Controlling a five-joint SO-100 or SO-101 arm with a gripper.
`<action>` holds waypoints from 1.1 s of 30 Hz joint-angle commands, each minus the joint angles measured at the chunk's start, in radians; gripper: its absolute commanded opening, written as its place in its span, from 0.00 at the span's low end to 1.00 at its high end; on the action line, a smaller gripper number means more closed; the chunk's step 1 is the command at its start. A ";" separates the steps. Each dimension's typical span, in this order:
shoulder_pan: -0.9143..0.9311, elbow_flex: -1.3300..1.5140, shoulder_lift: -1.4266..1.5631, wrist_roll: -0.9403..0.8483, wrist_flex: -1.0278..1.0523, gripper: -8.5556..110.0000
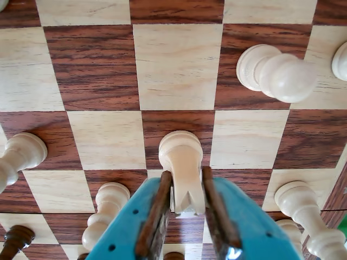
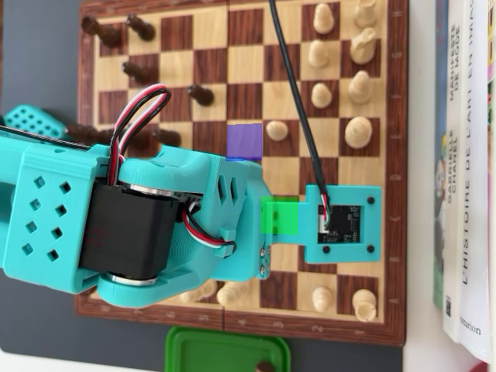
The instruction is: Play chess
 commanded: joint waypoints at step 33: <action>-0.028 0.060 0.238 -0.005 -0.006 0.20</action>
